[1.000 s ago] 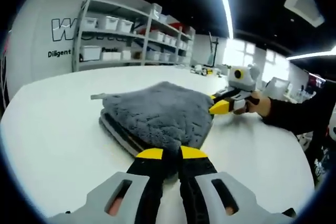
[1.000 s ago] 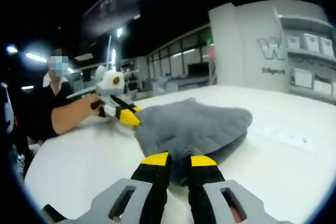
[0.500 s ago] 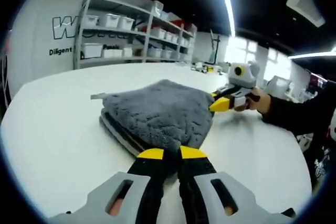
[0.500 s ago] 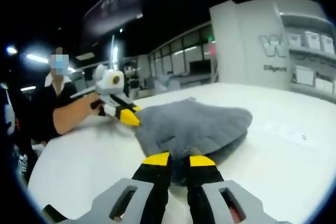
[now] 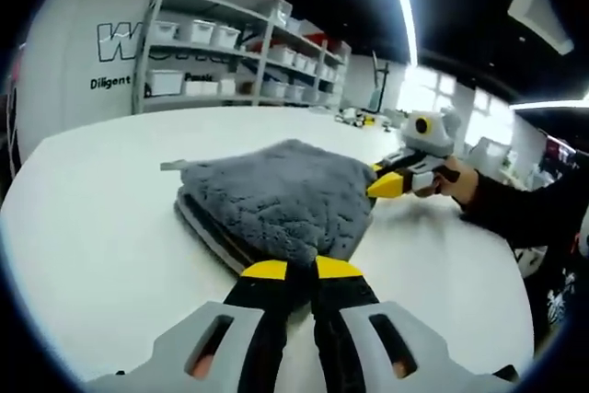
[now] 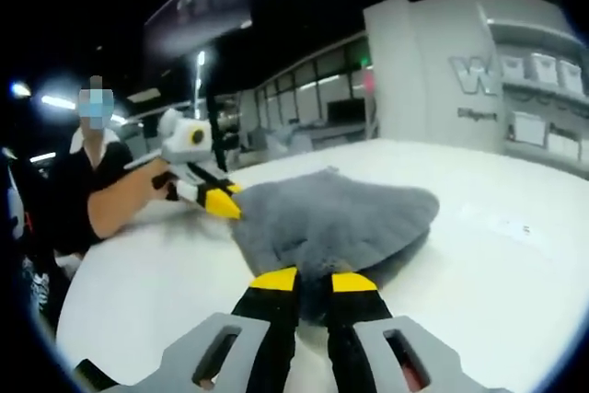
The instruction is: Open the folded towel by lifting each exposed corner and separating the folded layers until the towel lies flat within the target outline without major curled edges
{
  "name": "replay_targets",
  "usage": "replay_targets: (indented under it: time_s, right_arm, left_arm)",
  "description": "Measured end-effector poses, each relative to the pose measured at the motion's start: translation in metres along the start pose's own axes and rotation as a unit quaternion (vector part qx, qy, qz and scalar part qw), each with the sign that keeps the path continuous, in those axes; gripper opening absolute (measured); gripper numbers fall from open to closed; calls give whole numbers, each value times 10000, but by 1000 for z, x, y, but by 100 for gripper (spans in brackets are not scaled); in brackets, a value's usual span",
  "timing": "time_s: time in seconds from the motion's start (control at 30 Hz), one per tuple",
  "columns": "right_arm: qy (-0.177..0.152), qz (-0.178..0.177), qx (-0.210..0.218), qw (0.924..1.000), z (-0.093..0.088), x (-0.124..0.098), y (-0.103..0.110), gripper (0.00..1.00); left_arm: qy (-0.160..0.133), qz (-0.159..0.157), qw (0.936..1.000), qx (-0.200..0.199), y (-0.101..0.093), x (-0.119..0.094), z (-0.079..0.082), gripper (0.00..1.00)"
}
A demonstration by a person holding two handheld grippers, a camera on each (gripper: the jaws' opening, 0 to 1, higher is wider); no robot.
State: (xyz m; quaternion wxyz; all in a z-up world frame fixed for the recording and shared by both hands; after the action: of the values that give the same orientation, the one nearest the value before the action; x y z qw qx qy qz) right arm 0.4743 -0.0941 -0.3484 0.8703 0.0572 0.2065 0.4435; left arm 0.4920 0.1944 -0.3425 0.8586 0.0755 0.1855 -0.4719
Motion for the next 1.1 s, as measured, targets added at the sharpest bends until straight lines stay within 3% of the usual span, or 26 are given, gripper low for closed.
replay_targets:
  time_s: [0.4, 0.67, 1.1]
  right_arm:
    - [96, 13, 104, 9999, -11, -18, 3, 5]
    - [111, 73, 39, 9999, -14, -27, 5, 5]
    - [219, 164, -13, 9996, -18, -40, 10, 5]
  left_arm:
    - [72, -141, 9999, 43, -23, 3, -2, 6]
    - [59, -150, 9991, 400, -37, 1, -4, 5]
    - [168, -341, 9990, 249, -51, -4, -8, 5]
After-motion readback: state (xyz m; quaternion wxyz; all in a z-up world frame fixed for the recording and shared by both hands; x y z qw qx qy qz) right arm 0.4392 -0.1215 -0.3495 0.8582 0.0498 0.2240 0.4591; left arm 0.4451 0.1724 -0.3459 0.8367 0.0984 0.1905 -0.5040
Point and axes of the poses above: the point that each gripper's makers call its tool centre point, and the gripper's own axes: x roughly forward along the fingers, y roughly to its left, z roughly out of its top, the point moved 10 cm from there along -x, roughly backward along the fingers, and after that the axes turned 10 degrees about x, right-handed, at the moved point
